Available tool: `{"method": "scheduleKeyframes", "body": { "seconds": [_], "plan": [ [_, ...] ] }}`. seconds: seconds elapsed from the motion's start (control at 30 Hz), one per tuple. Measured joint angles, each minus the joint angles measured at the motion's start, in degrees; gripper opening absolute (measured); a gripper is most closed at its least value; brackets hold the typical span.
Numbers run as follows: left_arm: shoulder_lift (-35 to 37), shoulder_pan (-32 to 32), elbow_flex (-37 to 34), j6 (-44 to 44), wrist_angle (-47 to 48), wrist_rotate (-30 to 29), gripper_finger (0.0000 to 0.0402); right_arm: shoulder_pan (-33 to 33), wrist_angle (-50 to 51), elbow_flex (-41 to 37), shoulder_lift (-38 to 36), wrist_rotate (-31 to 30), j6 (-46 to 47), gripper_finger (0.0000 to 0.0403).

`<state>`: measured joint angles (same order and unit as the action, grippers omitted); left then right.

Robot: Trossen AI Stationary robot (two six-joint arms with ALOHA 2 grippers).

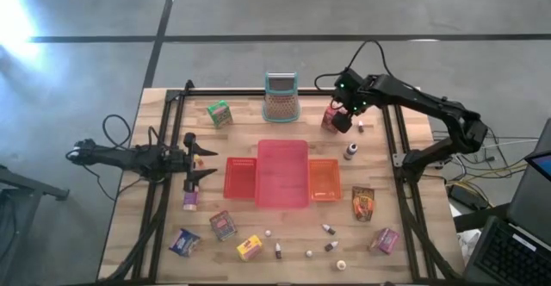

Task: Pick & Place Kitchen Items
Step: Put the red cereal box into the pink bin

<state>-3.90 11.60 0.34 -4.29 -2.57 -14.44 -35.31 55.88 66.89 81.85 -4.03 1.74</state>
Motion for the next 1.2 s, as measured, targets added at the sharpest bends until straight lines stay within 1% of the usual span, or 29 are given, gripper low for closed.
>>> {"method": "scheduleKeyframes", "body": {
  "seconds": [0.23, 0.4, 0.6, 0.9, 1.2],
  "plan": [
    [0.00, 0.00, 0.00, 0.01, 0.00, 0.00, 0.0248, -0.21, -3.14, -0.91, 2.74, -0.26, -0.65, 0.0324],
    [0.01, 0.00, 0.00, 0.01, 0.01, 0.00, 0.0248, -1.46, -4.23, -0.91, 5.03, -0.46, -1.53, 0.0325],
    [0.01, 0.00, 0.00, 0.00, 0.00, 0.00, 0.0248, -3.03, -4.46, -0.94, 8.11, -0.48, -1.79, 0.0302],
    [0.02, 0.00, 0.00, 0.00, 0.00, 0.00, 0.0248, -3.13, -4.76, -1.02, 12.37, -0.32, -3.49, 0.0266],
    [0.00, 0.00, 0.00, 0.00, 0.00, 0.00, 0.0248, -3.13, -4.77, -1.04, 13.39, 0.26, -6.14, 0.0221]
  ]
}}
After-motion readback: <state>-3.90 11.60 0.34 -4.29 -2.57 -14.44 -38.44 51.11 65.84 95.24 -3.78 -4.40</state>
